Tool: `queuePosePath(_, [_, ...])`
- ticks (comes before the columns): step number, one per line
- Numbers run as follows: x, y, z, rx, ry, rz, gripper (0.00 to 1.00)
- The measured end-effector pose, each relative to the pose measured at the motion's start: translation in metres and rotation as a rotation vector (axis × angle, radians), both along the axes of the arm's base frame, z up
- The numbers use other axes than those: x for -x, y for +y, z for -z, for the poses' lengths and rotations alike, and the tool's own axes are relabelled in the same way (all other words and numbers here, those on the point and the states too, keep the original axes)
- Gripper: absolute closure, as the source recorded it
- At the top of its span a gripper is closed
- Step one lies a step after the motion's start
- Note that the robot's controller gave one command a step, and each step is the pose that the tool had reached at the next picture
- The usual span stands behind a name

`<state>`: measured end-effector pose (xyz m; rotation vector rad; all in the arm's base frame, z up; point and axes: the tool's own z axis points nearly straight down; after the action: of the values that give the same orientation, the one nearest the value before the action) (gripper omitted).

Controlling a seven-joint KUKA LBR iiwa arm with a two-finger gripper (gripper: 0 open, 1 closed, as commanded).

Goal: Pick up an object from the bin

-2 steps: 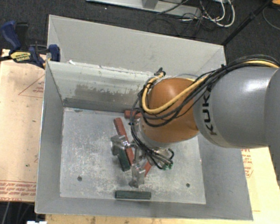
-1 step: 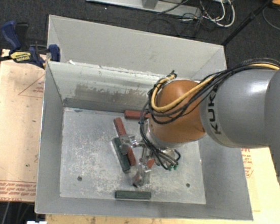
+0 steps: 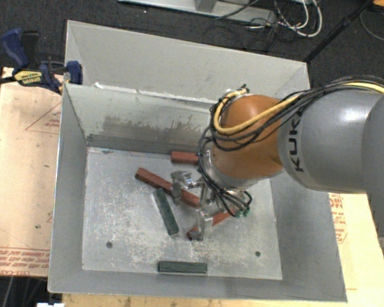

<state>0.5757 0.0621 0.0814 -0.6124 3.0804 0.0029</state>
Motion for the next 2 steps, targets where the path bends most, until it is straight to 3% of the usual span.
queuePosePath(1, [-0.014,0.013,0.006,0.001,-0.004,0.238,0.00])
queuePosePath(2, [-0.027,0.013,-0.005,0.000,-0.001,0.142,0.00])
